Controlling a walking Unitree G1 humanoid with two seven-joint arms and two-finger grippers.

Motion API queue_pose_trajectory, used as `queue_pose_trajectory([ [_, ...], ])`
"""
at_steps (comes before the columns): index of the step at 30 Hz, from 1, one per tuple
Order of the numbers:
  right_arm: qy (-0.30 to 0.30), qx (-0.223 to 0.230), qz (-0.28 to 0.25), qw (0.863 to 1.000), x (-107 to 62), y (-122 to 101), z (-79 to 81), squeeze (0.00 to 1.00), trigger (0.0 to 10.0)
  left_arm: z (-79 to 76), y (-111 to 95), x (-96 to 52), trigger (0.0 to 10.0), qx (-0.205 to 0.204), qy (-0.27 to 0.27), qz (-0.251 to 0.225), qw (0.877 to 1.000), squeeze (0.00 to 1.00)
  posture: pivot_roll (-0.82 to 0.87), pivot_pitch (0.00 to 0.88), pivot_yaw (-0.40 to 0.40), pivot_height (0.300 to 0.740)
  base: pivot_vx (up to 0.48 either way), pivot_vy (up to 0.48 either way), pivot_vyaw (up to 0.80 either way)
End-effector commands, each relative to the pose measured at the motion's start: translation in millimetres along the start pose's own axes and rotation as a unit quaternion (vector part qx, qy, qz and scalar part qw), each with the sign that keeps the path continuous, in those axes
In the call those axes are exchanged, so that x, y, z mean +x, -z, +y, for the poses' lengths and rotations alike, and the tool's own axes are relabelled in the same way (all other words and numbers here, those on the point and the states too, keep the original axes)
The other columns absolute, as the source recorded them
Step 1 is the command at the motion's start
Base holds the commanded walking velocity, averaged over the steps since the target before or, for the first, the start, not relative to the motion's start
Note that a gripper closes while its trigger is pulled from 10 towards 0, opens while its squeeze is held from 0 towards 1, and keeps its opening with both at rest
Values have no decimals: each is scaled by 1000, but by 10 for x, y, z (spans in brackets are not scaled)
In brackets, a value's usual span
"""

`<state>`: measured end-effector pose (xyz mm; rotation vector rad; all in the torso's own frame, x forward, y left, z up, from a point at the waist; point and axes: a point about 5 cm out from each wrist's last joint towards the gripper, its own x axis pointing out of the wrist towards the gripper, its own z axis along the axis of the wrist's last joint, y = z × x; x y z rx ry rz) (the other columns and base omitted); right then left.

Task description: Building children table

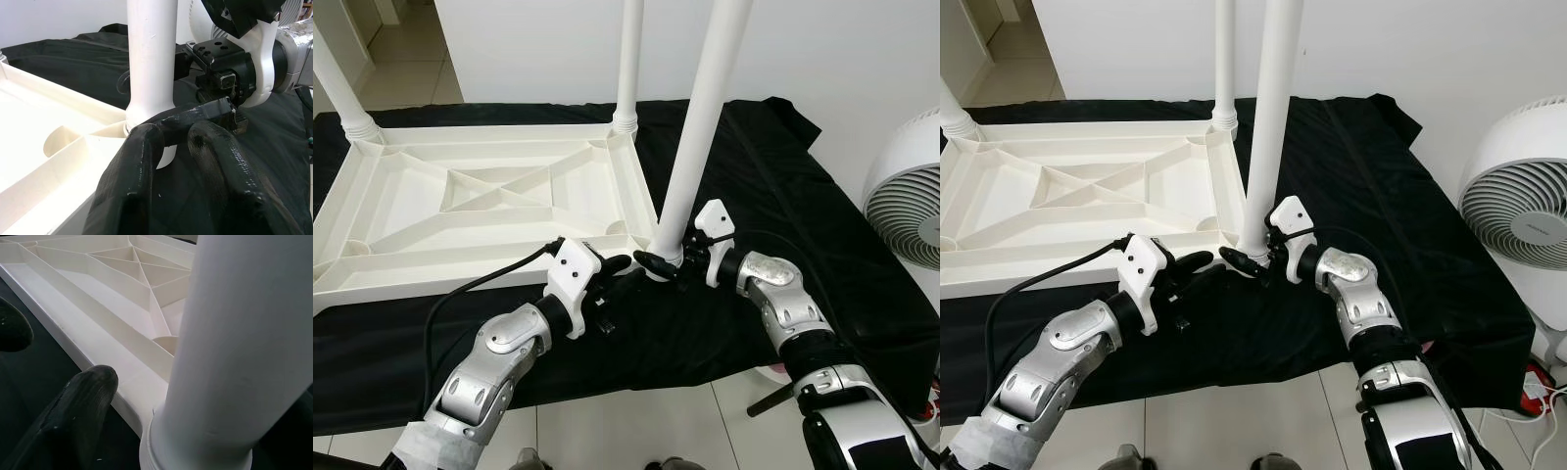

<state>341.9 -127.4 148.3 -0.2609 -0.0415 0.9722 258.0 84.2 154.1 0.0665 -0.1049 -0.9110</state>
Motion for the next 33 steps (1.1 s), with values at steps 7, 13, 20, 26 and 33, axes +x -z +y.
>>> queue_pose_trajectory([
  [7,-6,18,1,1000,-10,89,17,0,0,-21,38,-1,10000,-2,33,12,999,0,-9,52,-3,740,0,0,0],
  [13,-2,23,-7,1000,-24,86,6,0,0,-27,38,6,10000,-3,35,12,999,0,-13,51,-2,740,0,0,0],
  [20,67,53,-9,996,-18,109,2,0,10000,-43,48,2,10000,-5,32,11,999,0,-9,59,-15,740,0,0,0],
  [26,138,73,-3,988,18,107,28,0,10000,-63,59,-11,10000,-8,32,12,999,0,-13,60,-15,740,0,0,0],
  [33,256,118,-4,959,41,94,126,0,10000,-88,71,-17,10000,-10,39,15,999,0,-17,55,-14,740,0,0,0],
])
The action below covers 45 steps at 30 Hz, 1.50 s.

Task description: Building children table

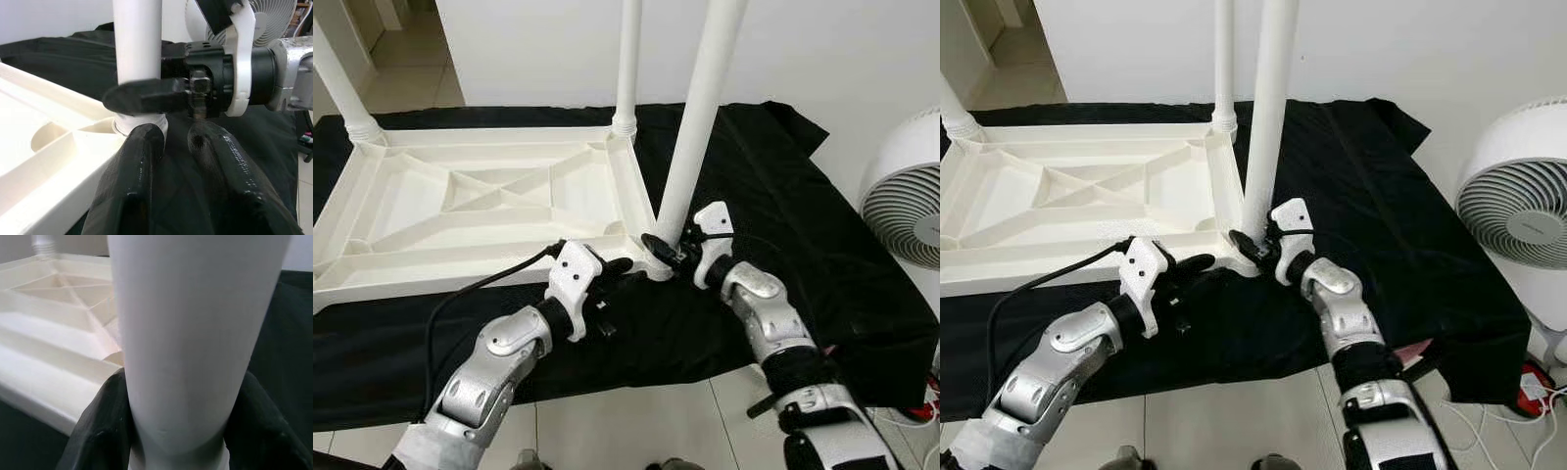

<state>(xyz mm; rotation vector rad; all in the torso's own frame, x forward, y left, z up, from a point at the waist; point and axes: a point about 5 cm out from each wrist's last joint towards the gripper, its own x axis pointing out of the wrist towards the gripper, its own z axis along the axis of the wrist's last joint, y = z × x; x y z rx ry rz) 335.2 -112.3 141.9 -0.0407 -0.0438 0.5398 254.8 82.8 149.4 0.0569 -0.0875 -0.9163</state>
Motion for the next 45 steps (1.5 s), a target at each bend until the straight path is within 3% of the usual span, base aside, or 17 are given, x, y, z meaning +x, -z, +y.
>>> queue_pose_trajectory([
  [1,75,23,18,997,-54,72,-10,0,10000,-52,30,-6,10000,-2,38,10,999,0,-18,52,-16,740,0,0,0],
  [2,75,23,18,997,-54,72,-10,0,10000,-52,30,-6,10000,-2,38,10,999,0,-18,52,-16,740,0,0,0],
  [6,193,62,8,979,-31,72,156,0,10000,-58,40,-3,10000,-1,43,12,999,0,-17,49,-21,740,0,0,0],
  [8,208,66,6,976,-21,56,179,0,10000,-63,42,-3,10000,-1,43,12,999,0,-11,49,-21,740,0,0,0],
  [12,195,65,-1,979,26,5,254,0,10000,-68,39,-4,10000,-2,44,12,999,0,-10,49,-20,740,0,0,0],
  [17,189,53,-2,981,-3,-46,212,0,10000,-72,45,-12,10000,-1,46,14,999,0,-11,42,-23,740,0,0,0],
  [18,188,49,-2,981,-24,-56,188,1000,10000,-72,47,-16,10000,-1,46,14,999,0,-8,39,-24,740,0,0,0],
  [20,162,26,-7,986,-41,-83,184,1000,10000,-69,46,-21,10000,0,45,15,999,0,-8,39,-24,740,0,0,0],
  [25,129,16,-9,991,-63,-99,171,1000,10000,-63,45,-26,10000,1,45,16,999,0,-9,35,-22,740,0,0,0],
  [26,70,-8,-3,998,-72,-89,166,180,10000,-55,42,-23,10000,3,45,16,999,0,-8,29,-20,740,0,0,0],
  [28,41,-21,1,999,-77,-83,165,180,10000,-51,39,-21,10000,4,44,16,999,0,-8,29,-20,740,0,0,0],
  [29,4,-36,3,999,-82,-80,140,0,10000,-41,31,-16,10000,5,44,15,999,0,-6,24,-19,740,0,0,0],
  [34,-48,-73,2,996,-79,-95,24,0,10000,-27,25,-16,10000,7,42,14,999,0,-5,17,-17,740,0,0,0],
  [40,-96,-84,14,992,-61,-81,-100,0,10000,-23,25,-12,10000,7,42,13,999,0,-15,17,-16,740,0,0,0],
  [41,-131,-85,20,988,-43,-88,-144,0,10000,-14,9,13,10000,8,41,9,999,0,-19,20,-13,740,0,0,0],
  [45,-144,-89,23,985,-36,-90,-159,0,10000,-9,3,20,10000,8,40,8,999,0,-19,20,-13,740,0,0,0],
])
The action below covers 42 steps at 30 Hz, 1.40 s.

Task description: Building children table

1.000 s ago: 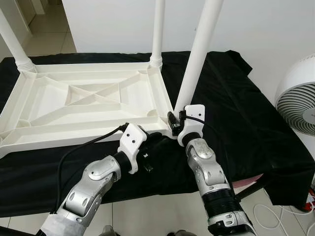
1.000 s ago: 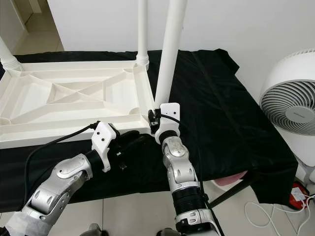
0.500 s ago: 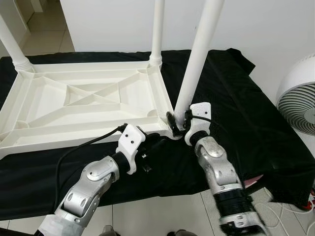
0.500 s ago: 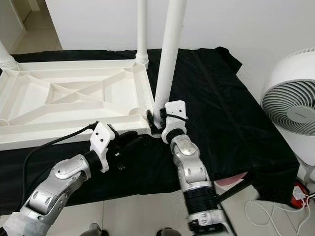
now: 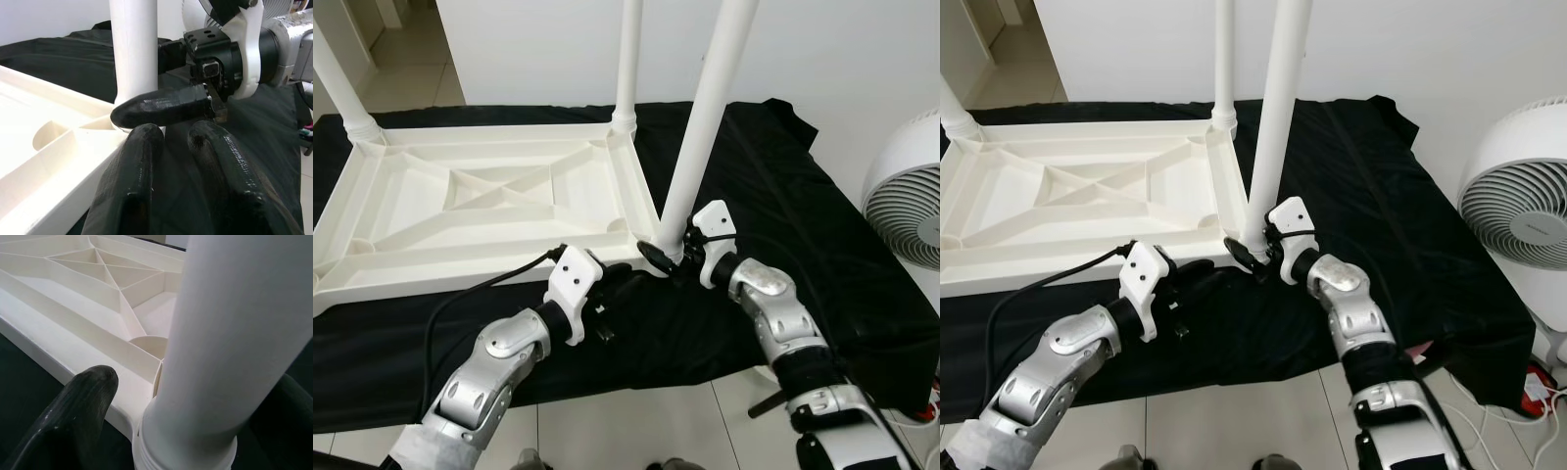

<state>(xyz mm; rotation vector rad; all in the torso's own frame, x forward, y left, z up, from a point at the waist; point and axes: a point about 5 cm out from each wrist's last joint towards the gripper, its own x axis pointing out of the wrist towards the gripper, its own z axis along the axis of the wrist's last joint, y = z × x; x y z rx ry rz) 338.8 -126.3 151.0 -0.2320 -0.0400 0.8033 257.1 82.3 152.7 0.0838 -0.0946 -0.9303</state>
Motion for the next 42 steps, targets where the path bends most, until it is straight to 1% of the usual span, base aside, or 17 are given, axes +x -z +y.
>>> queue_pose_trajectory([
  [1,-26,-1,5,1000,7,10,-25,0,10000,-20,28,4,10000,-4,32,4,999,0,-21,25,-10,740,0,0,0],
  [6,-69,11,5,998,80,34,-28,0,10000,-8,10,5,10000,-4,29,2,1000,0,-14,36,-3,740,0,0,0],
  [10,-73,9,3,997,111,30,-40,0,10000,-4,6,-2,10000,-4,29,3,1000,0,-8,41,-1,740,0,0,0],
  [11,-80,12,1,997,115,34,-48,0,7882,-5,5,-5,10000,-5,28,3,1000,0,-5,46,-5,740,0,0,0],
  [13,-85,14,0,996,117,37,-54,0,7882,-6,5,-7,10000,-5,27,3,1000,0,-5,46,-5,740,0,0,0],
  [14,-90,16,0,996,117,46,-62,0,4353,-7,7,-11,10000,-5,26,3,1000,0,-5,46,-5,740,0,0,0],
  [15,-90,16,0,996,117,46,-62,0,4353,-7,7,-11,10000,-5,26,3,1000,0,-5,46,-5,740,0,0,0],
  [16,-94,17,1,995,108,58,-68,0,0,-13,8,-15,10000,-6,25,3,1000,0,-1,55,-7,740,0,0,0],
  [25,-87,33,3,996,14,149,-99,0,0,-44,20,-27,10000,-12,24,4,1000,0,-3,66,-8,740,0,0,0],
  [26,-81,32,2,996,9,152,-101,0,2431,-44,21,-28,10000,-12,25,5,1000,0,-3,66,-8,740,0,0,0],
  [27,-81,32,2,996,9,152,-101,0,2431,-44,21,-28,10000,-12,25,5,1000,0,-3,66,-8,740,0,0,0],
  [28,-68,35,2,997,14,148,-102,0,10000,-42,21,-29,10000,-12,25,5,1000,0,-3,66,-8,740,0,0,0],
  [30,-59,37,1,998,16,147,-105,0,10000,-43,20,-29,10000,-12,25,5,1000,0,-5,67,-9,740,0,0,0],
  [35,26,61,-27,997,79,59,-15,0,10000,-44,20,-31,10000,-12,27,5,1000,0,-10,70,-10,740,0,0,0],
  [37,26,61,-27,997,79,59,-15,0,10000,-44,20,-31,10000,-12,27,5,1000,0,-10,70,-10,740,0,0,0],
  [40,53,72,-42,995,96,11,108,0,10000,-46,20,-33,10000,-13,27,5,1000,0,-15,70,-7,740,0,0,0],
  [42,132,96,-45,986,128,-6,251,0,10000,-49,22,-32,10000,-13,29,5,999,0,-19,69,-5,740,0,0,0],
])
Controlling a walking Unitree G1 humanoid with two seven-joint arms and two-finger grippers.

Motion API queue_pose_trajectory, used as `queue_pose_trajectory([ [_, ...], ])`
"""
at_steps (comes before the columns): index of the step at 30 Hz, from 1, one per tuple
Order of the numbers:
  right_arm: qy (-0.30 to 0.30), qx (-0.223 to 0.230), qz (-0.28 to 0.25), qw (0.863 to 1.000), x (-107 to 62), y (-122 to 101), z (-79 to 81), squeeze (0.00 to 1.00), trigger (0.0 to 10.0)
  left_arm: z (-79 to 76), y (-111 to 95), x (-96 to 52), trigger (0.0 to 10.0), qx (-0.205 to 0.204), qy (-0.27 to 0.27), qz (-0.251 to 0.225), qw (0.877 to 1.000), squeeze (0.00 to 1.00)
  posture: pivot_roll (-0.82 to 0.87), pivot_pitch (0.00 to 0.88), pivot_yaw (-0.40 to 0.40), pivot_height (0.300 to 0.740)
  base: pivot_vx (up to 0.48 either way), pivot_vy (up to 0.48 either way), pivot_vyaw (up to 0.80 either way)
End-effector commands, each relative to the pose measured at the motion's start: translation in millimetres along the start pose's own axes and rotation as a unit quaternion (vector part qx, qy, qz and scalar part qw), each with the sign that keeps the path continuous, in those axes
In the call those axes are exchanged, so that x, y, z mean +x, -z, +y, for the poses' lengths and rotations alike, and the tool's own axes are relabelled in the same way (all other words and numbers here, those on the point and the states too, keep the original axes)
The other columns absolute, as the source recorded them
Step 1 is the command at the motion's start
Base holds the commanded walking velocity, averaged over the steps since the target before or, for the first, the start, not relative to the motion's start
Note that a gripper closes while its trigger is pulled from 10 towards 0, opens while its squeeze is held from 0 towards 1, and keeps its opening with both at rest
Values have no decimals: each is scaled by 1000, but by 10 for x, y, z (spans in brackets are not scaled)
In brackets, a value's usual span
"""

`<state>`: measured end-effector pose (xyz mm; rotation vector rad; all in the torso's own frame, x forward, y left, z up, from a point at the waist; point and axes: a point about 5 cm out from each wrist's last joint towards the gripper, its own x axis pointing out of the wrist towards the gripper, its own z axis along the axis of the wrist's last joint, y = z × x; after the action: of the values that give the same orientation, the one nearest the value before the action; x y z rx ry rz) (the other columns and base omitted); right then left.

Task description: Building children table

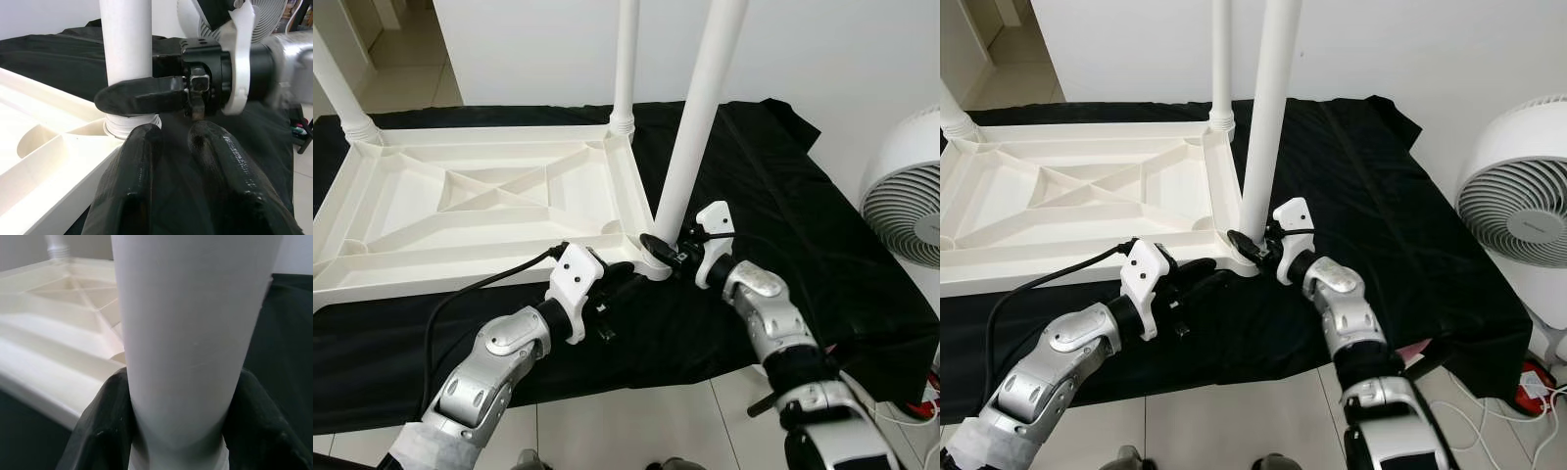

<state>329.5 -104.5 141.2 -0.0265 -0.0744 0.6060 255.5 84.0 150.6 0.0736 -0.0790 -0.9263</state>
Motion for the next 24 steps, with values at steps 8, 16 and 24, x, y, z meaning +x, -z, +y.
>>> queue_pose_trajectory([
  [8,221,4,4,975,24,-39,141,0,10000,-51,0,12,10000,-6,37,1,999,0,-20,69,0,740,0,0,0],
  [16,237,0,-8,971,-2,-132,153,0,10000,-53,0,4,10000,-6,38,2,999,0,-18,68,2,740,0,0,0],
  [24,200,37,-59,977,-20,-298,109,1000,10000,-69,6,-16,10000,-8,33,2,999,0,-11,75,-9,740,0,0,0],
])
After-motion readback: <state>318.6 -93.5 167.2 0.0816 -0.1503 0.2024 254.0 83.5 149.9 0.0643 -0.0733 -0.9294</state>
